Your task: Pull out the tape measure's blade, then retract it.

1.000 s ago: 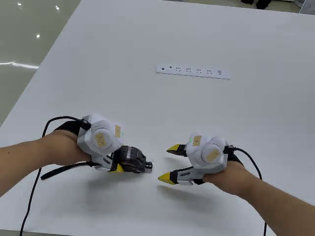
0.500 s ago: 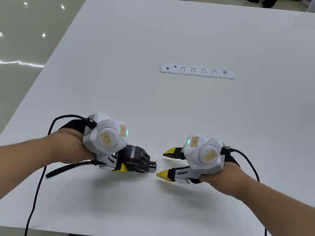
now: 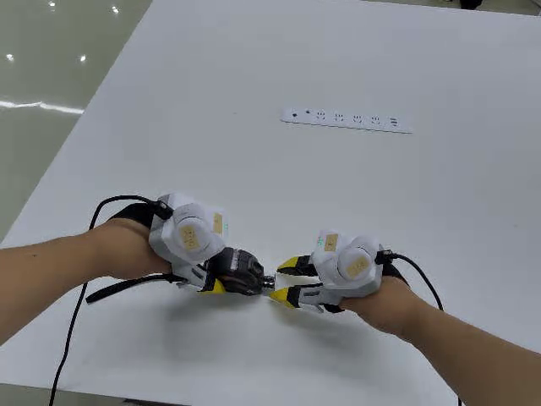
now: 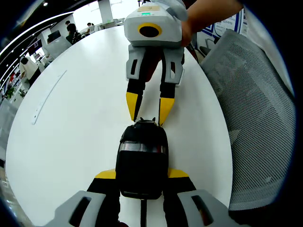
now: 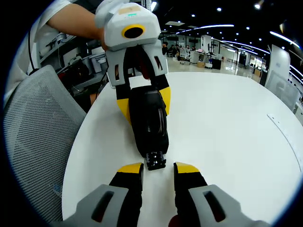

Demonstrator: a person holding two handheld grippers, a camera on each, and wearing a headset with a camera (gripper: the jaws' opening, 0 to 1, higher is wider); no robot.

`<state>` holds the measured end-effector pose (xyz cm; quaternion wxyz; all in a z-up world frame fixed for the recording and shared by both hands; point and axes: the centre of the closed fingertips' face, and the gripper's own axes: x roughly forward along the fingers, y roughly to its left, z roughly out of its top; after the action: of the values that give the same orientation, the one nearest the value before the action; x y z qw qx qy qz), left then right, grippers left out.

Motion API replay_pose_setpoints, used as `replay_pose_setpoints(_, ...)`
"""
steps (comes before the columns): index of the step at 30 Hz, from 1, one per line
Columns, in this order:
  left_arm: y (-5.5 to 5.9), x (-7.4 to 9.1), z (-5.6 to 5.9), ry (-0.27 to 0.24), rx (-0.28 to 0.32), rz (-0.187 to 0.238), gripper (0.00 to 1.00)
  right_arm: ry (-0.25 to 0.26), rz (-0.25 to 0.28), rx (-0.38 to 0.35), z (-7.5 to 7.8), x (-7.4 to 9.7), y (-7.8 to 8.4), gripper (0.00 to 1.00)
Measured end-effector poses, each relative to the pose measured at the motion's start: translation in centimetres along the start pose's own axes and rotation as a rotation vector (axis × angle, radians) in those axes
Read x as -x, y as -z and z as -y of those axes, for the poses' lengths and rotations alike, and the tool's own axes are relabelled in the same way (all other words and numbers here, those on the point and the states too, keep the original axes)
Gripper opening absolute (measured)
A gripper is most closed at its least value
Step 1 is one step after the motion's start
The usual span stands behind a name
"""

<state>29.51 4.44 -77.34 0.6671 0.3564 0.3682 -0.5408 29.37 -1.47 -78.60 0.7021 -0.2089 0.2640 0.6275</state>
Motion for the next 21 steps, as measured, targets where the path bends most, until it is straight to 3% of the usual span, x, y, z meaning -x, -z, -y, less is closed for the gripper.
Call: replay_pose_setpoints(21,0.1,-0.1,-0.1,0.002,-0.001,0.001,0.31,-0.036,0.011,0.016,-0.4,-1.2,-0.3,0.13)
